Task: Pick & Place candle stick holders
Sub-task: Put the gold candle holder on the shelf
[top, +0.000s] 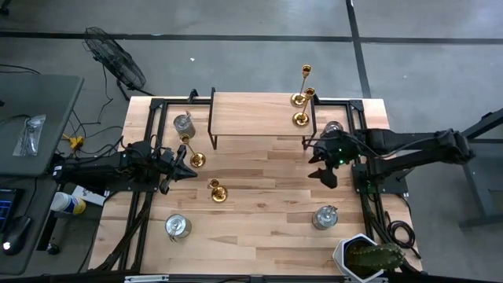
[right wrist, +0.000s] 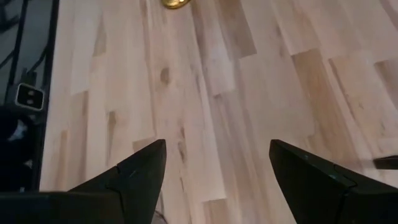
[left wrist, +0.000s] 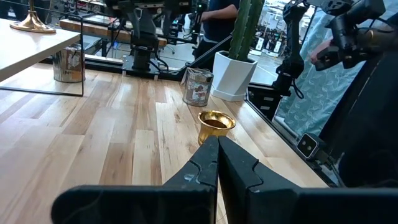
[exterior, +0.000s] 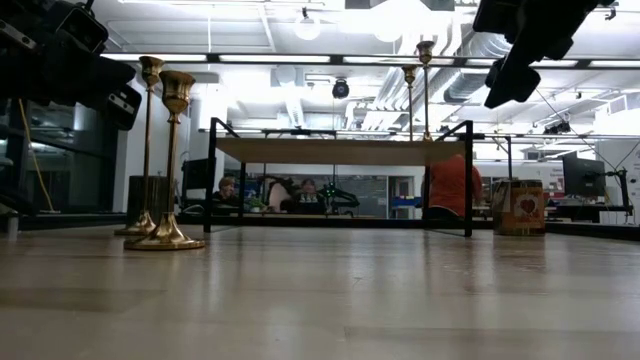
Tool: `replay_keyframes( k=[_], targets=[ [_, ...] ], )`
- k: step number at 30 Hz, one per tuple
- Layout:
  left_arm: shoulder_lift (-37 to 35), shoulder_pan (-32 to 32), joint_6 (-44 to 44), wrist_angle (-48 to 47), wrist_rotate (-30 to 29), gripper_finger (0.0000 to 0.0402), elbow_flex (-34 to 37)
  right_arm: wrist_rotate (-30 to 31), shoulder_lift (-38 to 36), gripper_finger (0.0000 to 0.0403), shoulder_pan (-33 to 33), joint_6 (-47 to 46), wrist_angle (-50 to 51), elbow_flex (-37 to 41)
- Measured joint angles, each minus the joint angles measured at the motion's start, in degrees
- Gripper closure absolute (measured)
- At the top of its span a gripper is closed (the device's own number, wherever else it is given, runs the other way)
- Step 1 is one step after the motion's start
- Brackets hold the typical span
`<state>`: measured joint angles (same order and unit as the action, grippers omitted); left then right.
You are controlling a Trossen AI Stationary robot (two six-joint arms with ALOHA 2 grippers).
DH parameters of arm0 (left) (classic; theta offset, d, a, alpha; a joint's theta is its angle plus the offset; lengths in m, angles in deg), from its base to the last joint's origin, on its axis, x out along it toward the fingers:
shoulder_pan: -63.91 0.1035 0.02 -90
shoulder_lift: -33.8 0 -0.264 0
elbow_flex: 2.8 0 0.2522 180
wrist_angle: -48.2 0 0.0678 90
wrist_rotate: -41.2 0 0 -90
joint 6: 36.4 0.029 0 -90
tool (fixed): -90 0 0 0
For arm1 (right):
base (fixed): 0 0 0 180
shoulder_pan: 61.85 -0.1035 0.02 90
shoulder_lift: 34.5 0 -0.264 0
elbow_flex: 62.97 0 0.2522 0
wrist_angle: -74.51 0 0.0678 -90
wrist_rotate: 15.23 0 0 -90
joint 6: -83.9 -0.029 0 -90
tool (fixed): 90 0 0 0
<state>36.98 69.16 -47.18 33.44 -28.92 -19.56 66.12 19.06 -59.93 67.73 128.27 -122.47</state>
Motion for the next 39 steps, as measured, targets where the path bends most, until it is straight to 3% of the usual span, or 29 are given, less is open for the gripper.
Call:
replay_keyframes(
  k=[8, 20, 39],
  targets=[
    [0.0, 0.0, 0.0, 0.0, 0.0, 0.0402, 0.0, 1.4, 0.0, 0.0125, -2.6, -0.7, 0.0, 0.0],
    [0.0, 0.0, 0.0, 0.5, 0.1, 0.0402, 0.0, 4.2, 0.0, 0.0125, -6.8, -9.5, -0.3, 0.0],
    [0.0, 0.0, -2.0, 0.8, -2.0, 0.0402, 0.0, 4.5, 0.0, 0.0125, -9.5, -10.8, -2.9, 0.0]
  ],
)
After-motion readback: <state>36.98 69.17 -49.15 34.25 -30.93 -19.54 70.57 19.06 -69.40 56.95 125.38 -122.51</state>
